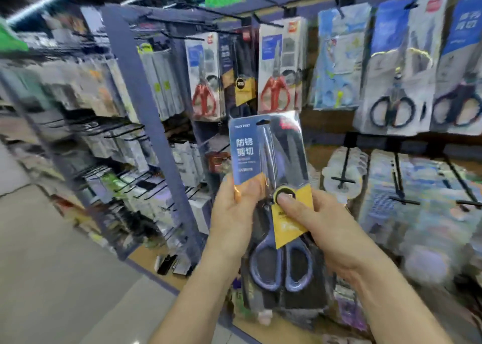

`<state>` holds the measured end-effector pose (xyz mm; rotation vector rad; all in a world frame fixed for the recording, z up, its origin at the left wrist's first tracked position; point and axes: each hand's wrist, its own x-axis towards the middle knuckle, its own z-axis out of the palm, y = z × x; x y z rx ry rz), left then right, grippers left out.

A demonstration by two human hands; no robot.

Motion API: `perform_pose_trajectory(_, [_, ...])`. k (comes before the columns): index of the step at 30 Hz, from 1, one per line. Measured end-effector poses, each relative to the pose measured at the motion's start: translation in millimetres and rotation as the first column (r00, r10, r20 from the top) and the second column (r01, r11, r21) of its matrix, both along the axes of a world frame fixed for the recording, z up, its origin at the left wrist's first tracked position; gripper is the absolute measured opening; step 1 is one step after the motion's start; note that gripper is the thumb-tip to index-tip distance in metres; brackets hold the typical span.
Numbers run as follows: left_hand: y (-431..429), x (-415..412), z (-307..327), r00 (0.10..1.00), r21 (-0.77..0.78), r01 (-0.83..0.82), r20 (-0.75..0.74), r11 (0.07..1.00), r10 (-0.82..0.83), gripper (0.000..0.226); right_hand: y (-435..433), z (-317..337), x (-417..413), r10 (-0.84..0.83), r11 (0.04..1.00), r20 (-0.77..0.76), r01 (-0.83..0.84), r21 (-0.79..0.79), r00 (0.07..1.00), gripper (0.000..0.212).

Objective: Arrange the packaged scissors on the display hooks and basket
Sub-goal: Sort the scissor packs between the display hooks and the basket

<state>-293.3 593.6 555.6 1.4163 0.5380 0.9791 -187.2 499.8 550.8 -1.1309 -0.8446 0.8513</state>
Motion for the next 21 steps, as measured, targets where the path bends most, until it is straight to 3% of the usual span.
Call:
perform_pose_trajectory(5, [86, -17, 56, 0.992, 0.138, -0.118, 0.067, 0.983, 0.109, 0.011, 39, 4, -21, -0.009, 0.999, 0.252, 0.021, -0.042, 0.968, 0.048])
perform_pose_trajectory(7, [113, -15, 78, 0.995, 0.169, -0.096, 0.052, 0.981, 0.089, 0.003, 53, 11, -22, -0.032, 0.998, 0.254, 0.043, -0.037, 0.967, 0.045])
perform_pose_trajectory(12, [153, -3, 108, 0.999, 0.233, 0.041, -0.026, 0.972, -0.036, 0.010, 90, 21, -16, -0.108, 0.993, 0.381, 0.115, 0.004, 0.918, 0.055])
perform_pose_trajectory(17, [194, 0, 128, 0.979, 0.317, 0.159, -0.170, 0.935, -0.109, 0.012, 127, 28, -2, -0.170, 0.985, 0.412, 0.159, 0.061, 0.895, 0.053])
perform_pose_trajectory(19, [206, 7, 138, 0.990, 0.387, 0.100, -0.128, 0.917, -0.054, 0.010, 142, 35, 3, -0.177, 0.984, 0.414, 0.146, 0.107, 0.893, 0.050])
perform_pose_trajectory(21, [218, 17, 154, 1.000, 0.401, 0.006, 0.004, 0.916, -0.008, 0.014, 152, 43, 8, -0.154, 0.986, 0.420, 0.113, 0.121, 0.894, 0.029])
